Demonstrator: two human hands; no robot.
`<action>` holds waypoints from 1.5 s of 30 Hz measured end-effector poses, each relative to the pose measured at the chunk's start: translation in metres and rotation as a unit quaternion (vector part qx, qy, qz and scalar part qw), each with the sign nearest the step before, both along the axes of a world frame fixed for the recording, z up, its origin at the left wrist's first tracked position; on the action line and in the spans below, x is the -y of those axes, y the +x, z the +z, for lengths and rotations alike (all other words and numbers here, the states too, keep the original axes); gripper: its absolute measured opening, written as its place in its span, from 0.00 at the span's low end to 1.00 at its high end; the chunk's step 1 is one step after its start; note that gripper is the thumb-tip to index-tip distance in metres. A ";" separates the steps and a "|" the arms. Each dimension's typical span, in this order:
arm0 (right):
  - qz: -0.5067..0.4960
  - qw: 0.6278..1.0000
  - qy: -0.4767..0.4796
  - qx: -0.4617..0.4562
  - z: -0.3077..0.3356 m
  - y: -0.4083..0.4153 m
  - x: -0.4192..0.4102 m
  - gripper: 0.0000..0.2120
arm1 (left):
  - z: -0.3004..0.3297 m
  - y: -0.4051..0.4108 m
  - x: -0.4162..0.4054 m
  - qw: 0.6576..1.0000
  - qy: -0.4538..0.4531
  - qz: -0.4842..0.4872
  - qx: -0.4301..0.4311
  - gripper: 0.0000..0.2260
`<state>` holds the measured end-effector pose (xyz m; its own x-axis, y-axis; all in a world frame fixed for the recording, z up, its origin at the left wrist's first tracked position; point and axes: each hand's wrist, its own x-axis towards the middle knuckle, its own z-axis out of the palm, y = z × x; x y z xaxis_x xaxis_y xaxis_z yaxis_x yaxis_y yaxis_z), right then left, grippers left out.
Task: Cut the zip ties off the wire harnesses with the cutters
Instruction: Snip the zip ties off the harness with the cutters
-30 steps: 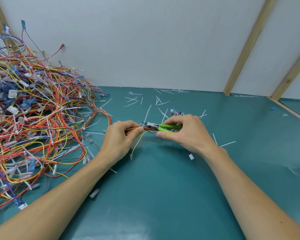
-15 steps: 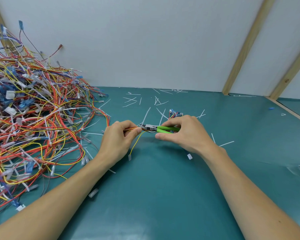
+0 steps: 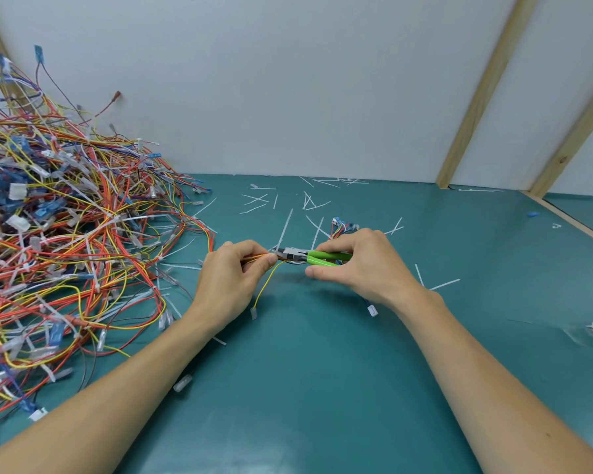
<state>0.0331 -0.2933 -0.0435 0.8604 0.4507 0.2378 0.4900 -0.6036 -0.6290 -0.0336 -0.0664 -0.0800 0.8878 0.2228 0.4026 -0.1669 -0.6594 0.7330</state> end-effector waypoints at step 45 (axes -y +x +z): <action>-0.044 0.978 0.197 -0.049 0.000 0.000 -0.003 0.19 | 0.027 -0.011 0.005 0.927 0.236 -0.033 0.291 0.04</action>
<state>0.0326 -0.2902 -0.0433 0.9192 0.2635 0.2925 0.3726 -0.3427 -0.8624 -0.0446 -0.0710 -0.0526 0.4947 -0.1461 0.8567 -0.4946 -0.8579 0.1393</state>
